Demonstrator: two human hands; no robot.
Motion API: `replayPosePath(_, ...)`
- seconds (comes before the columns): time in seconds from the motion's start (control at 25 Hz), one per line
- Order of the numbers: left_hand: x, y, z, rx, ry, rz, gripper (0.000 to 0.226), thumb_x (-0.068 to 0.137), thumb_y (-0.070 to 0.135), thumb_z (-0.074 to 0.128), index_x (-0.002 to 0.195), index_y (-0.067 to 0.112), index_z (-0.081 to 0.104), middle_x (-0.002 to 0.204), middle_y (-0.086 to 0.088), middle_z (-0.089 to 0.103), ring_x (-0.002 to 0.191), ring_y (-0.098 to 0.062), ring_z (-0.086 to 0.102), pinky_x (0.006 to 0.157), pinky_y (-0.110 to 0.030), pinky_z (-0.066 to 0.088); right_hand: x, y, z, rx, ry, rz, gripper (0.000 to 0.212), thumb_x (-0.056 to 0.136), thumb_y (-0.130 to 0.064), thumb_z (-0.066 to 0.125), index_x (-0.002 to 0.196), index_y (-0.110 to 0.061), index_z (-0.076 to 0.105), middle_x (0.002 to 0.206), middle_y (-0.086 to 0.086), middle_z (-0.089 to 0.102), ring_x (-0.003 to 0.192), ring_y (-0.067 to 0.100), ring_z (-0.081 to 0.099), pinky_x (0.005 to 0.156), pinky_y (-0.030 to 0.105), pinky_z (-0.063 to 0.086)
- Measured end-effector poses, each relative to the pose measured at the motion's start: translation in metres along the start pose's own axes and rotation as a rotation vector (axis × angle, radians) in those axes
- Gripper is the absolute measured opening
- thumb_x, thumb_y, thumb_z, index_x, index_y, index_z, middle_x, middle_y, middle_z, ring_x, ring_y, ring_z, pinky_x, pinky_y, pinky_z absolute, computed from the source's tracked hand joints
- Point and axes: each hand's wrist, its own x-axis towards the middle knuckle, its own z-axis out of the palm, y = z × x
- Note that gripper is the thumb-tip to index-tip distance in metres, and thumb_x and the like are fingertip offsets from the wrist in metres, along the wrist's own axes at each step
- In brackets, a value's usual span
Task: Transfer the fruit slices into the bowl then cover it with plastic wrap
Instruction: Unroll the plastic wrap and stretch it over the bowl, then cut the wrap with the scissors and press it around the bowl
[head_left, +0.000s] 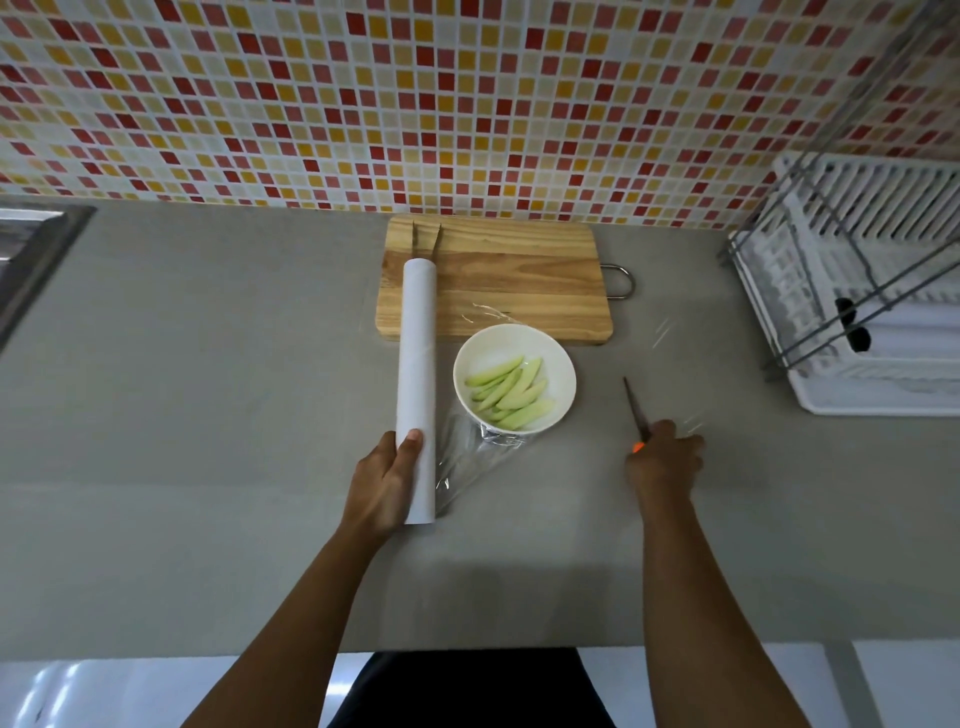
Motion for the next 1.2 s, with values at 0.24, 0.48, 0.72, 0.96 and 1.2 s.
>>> replayPosePath(0.24, 0.002, -0.003, -0.006, -0.037, -0.016, 0.001, 0.04, 0.092, 0.053, 0.04, 0.106, 0.021, 0.058, 0.102, -0.006, 0.064, 0.092, -0.024, 0.06, 0.079, -0.036, 0.046, 0.003, 0.009, -0.007, -0.069, -0.003, -0.02, 0.033, 0.095, -0.013, 0.039, 0.124, 0.003, 0.042, 0.121, 0.035, 0.053, 0.119, 0.045, 0.047, 0.095, 0.042, 0.039)
replayPosePath(0.48, 0.004, -0.005, -0.008, -0.016, -0.033, 0.01, 0.039, 0.092, 0.054, 0.04, 0.103, 0.021, 0.058, 0.102, -0.007, 0.063, 0.093, -0.027, 0.06, 0.083, -0.039, 0.048, -0.047, -0.029, -0.009, 0.654, -0.267, -0.329, 0.036, 0.093, -0.006, 0.045, 0.125, -0.021, 0.049, 0.1, 0.006, 0.064, 0.093, 0.022, 0.061, 0.087, 0.037, 0.045)
replayPosePath(0.72, 0.006, 0.001, -0.01, -0.009, -0.04, -0.027, 0.053, 0.08, 0.064, 0.037, 0.094, 0.019, 0.06, 0.096, -0.006, 0.065, 0.089, -0.024, 0.061, 0.079, -0.039, 0.048, -0.109, -0.082, 0.014, 0.954, -0.624, -0.462, 0.019, 0.09, -0.018, 0.059, 0.1, -0.033, 0.053, 0.082, -0.002, 0.06, 0.074, 0.001, 0.06, 0.07, 0.013, 0.047)
replayPosePath(0.96, 0.003, 0.006, -0.01, 0.033, -0.021, -0.037, 0.056, 0.082, 0.062, 0.037, 0.093, 0.013, 0.061, 0.098, -0.012, 0.064, 0.089, -0.03, 0.059, 0.081, -0.04, 0.046, -0.141, -0.07, 0.034, 1.06, -0.637, -0.437, 0.022, 0.086, -0.017, 0.064, 0.102, -0.019, 0.05, 0.072, -0.006, 0.059, 0.061, -0.006, 0.055, 0.066, 0.012, 0.044)
replayPosePath(1.2, -0.006, 0.007, -0.009, 0.002, -0.001, -0.028, 0.04, 0.089, 0.057, 0.04, 0.084, 0.022, 0.059, 0.094, -0.006, 0.061, 0.079, -0.019, 0.057, 0.067, -0.032, 0.04, -0.176, -0.027, 0.047, 1.006, -0.656, -0.375, 0.023, 0.082, -0.03, 0.065, 0.093, -0.019, 0.048, 0.069, -0.008, 0.057, 0.059, -0.003, 0.052, 0.064, 0.013, 0.043)
